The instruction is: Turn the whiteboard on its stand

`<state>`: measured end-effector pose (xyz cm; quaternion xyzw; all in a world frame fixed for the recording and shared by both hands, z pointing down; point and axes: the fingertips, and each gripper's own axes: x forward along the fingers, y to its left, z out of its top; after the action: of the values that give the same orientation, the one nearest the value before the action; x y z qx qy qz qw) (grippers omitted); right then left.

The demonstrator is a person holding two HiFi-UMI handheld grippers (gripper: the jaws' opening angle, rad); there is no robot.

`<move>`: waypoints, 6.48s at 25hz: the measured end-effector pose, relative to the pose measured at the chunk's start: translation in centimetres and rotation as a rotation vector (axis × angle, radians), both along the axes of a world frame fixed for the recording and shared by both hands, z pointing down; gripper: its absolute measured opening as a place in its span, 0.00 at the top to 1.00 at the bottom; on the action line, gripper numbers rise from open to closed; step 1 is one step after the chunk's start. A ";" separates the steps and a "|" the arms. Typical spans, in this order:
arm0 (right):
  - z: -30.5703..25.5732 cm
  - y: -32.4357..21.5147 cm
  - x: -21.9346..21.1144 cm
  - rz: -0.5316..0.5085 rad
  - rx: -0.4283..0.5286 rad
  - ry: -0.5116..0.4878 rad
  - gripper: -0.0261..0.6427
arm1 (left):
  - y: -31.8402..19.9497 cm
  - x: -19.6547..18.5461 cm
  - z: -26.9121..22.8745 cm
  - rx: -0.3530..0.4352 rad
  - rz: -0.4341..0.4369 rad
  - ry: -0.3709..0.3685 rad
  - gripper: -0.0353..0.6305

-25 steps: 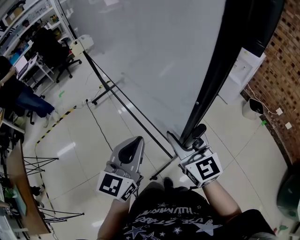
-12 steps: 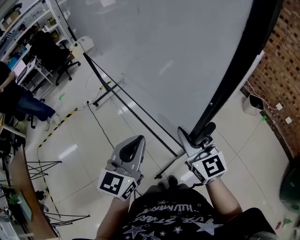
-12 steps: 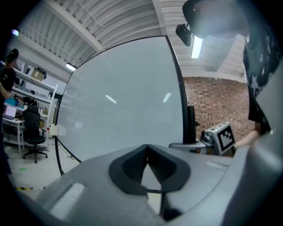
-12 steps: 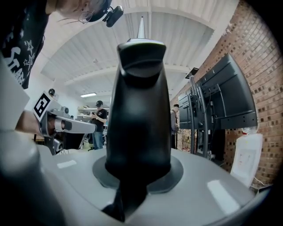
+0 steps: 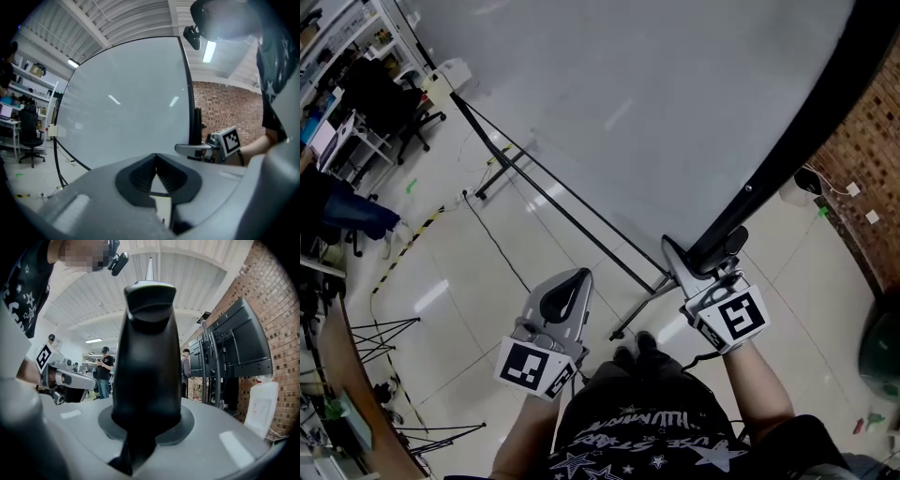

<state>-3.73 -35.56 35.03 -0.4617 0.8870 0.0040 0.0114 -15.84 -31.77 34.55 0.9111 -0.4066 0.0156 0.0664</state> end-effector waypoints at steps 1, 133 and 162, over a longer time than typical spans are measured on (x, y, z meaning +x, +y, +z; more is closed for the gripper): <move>0.1 0.0 0.1 0.003 0.004 0.000 0.84 | 0.1 0.0 0.3 -0.006 0.008 -0.003 0.94; 0.2 44.1 21.5 0.134 0.004 -0.023 0.84 | 41.4 31.2 0.4 0.019 0.670 0.027 0.94; 2.2 47.4 23.4 0.133 -0.092 0.019 0.69 | 45.3 33.7 0.6 0.016 0.809 0.015 0.94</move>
<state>19.66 11.80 37.27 -0.5197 0.8536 -0.0318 -0.0187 17.90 13.56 35.14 0.9981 -0.0149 0.0307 0.0507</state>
